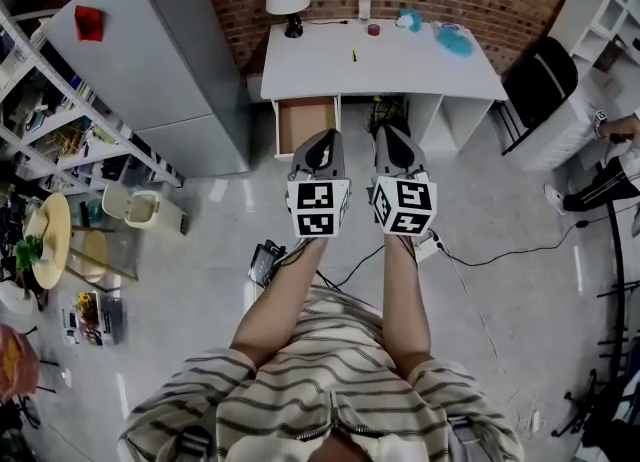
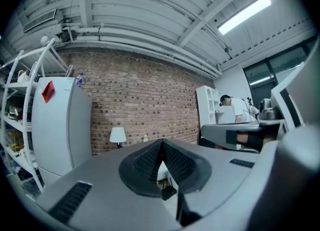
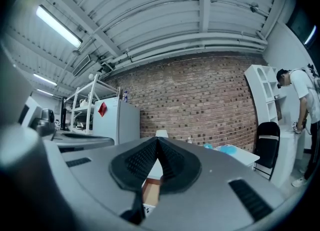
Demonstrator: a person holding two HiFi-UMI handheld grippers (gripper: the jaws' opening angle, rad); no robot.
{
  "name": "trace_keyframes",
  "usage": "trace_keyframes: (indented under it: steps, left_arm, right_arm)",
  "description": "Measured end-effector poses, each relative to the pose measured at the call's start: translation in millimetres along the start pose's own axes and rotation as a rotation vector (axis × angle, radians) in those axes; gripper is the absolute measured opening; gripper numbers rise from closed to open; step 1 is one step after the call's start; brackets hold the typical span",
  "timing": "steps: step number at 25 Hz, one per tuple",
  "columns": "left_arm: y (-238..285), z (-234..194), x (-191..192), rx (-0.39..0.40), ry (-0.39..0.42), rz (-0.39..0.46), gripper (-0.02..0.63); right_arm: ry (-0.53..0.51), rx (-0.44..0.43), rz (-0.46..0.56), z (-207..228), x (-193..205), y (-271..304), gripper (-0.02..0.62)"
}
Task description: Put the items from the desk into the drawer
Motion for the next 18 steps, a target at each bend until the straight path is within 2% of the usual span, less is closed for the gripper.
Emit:
trace_keyframes:
  steps: [6,10,18]
  left_arm:
    - [16.4,-10.0,14.6,-0.040,0.003,-0.016,0.005]
    - [36.7,-21.9,30.2,-0.043,-0.004,-0.035,0.005]
    - [127.7,-64.0,60.7,-0.024,-0.064,-0.026,0.005]
  right_arm:
    - [0.016,0.018,0.005,22.9,10.7,12.1,0.011]
    - [0.030,0.021,-0.021,30.5,29.5,40.2,0.011]
    - [0.004,0.043,-0.047,51.4,61.8,129.9,0.011]
Point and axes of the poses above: the fingertips, and each gripper's own axes: y forward along the fingers, z to its right, x out of its underside, the point moved 6 cm from there along -y, backward along the fingers, and after that the axes turned 12 degrees about z, right-handed, at the moved point
